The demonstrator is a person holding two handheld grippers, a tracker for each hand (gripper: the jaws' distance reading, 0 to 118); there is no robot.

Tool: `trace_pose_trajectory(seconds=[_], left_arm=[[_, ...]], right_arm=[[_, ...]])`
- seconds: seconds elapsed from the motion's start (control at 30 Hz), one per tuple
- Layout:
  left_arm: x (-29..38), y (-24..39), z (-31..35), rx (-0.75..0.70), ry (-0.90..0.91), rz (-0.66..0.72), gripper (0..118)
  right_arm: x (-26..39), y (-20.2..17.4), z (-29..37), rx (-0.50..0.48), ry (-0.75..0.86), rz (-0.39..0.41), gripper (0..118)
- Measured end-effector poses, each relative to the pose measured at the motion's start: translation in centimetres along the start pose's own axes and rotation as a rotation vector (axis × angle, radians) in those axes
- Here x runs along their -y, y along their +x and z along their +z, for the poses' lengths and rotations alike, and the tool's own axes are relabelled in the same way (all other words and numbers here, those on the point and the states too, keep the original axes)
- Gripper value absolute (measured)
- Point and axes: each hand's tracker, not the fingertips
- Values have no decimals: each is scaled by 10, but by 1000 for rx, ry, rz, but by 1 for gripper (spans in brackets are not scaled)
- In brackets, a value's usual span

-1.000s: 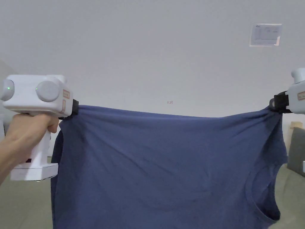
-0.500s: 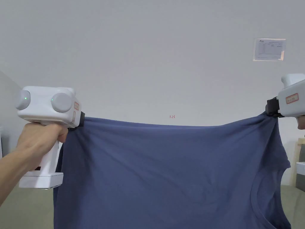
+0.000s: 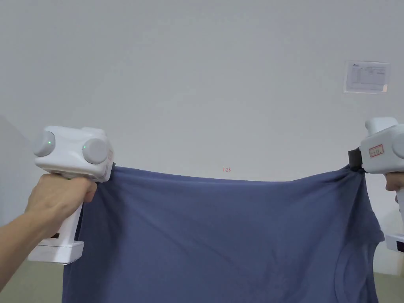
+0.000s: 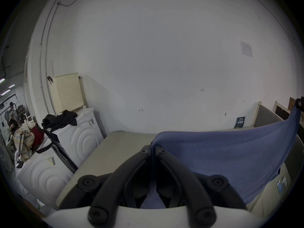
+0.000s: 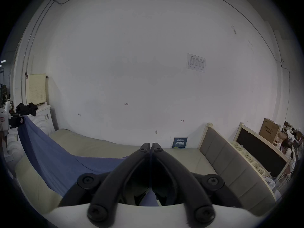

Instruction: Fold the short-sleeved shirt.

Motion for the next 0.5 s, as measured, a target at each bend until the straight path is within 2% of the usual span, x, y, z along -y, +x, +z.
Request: trace_pose_trajectory(seconds=[0.27, 0.5], left_arm=[[-10, 13, -66, -39, 16, 25, 0], [13, 19, -117, -63, 14, 29, 0]], right_arm=[[-25, -17, -60, 23, 34, 19, 2], [-12, -34, -101, 27, 53, 16, 2]])
